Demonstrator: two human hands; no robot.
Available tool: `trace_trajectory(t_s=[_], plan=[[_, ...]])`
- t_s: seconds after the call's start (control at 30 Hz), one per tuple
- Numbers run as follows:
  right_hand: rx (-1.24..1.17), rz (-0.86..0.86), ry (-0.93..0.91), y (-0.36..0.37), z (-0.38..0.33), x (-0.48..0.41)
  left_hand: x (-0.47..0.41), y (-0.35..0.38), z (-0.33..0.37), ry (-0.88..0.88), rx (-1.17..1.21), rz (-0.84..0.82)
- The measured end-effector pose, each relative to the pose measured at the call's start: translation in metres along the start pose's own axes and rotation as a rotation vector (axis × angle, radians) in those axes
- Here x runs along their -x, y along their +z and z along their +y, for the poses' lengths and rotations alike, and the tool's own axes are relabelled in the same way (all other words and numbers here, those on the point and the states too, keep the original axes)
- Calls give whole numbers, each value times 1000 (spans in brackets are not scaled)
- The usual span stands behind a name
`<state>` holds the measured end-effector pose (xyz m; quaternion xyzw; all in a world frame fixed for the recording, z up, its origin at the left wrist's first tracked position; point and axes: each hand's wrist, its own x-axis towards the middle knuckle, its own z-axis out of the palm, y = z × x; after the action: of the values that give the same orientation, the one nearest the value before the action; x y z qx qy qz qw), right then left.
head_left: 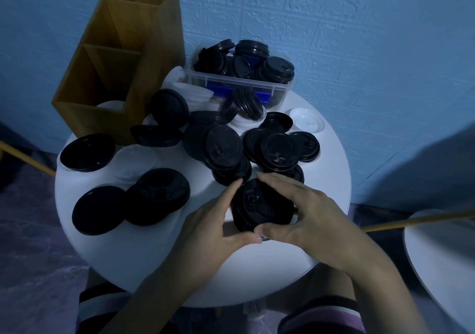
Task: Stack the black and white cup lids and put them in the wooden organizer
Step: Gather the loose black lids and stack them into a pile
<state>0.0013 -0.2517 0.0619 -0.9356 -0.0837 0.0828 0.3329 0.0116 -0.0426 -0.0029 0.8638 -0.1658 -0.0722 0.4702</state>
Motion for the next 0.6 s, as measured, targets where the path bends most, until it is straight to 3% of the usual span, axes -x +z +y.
trace_trajectory(t_s=[0.43, 0.6], plan=[[-30, 119, 42, 18, -3, 0, 5, -8, -1, 107, -44, 11], [-119, 103, -40, 27, -3, -12, 13, -17, -4, 115, -5, 24]])
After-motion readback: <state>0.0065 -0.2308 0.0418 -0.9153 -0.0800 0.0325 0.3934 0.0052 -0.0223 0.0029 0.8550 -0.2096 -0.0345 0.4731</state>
